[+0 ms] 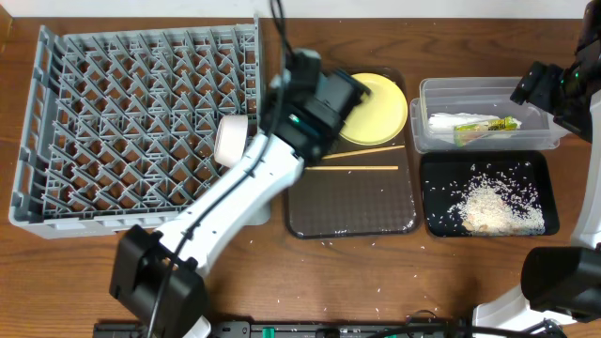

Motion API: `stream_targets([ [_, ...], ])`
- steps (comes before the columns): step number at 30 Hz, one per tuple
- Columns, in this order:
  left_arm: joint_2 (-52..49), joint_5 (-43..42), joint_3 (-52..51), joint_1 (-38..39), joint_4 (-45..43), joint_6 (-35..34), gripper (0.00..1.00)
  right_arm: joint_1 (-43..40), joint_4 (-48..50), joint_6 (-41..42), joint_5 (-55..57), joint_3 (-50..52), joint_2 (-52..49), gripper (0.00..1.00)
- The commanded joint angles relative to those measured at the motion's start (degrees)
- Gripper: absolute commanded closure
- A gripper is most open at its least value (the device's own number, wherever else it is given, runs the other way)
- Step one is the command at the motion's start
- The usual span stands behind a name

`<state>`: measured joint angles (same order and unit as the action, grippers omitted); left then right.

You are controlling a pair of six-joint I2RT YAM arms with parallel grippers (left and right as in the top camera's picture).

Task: Sort waste into correct bins and load items into the dishwasher
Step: 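Carry the blue bowl with the left gripper into the dish rack, release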

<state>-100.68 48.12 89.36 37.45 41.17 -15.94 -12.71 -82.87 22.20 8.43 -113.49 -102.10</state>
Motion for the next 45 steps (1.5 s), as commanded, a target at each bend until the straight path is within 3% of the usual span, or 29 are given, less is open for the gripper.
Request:
stream_targets([
  [1,0.0,4.9,7.2,-5.2,-1.3,9.2,0.93,0.0,-0.1,0.9,0.3,0.0,-0.2,0.01],
  [8,-2.0,5.6,8.9,-13.6,-12.5,21.9,0.93,0.0,-0.1,0.9,0.3,0.0,-0.2,0.01],
  [17,-14.4,17.2,8.9,-19.5,-22.6,29.3,0.93,0.0,-0.1,0.9,0.3,0.0,-0.2,0.01],
  [26,-23.6,22.3,8.9,-19.7,-32.6,35.3,0.93,0.0,-0.1,0.9,0.3,0.0,-0.2,0.01],
  [45,-25.0,21.3,8.8,-21.2,-35.1,36.5,0.93,0.0,-0.1,0.9,0.3,0.0,-0.2,0.01],
])
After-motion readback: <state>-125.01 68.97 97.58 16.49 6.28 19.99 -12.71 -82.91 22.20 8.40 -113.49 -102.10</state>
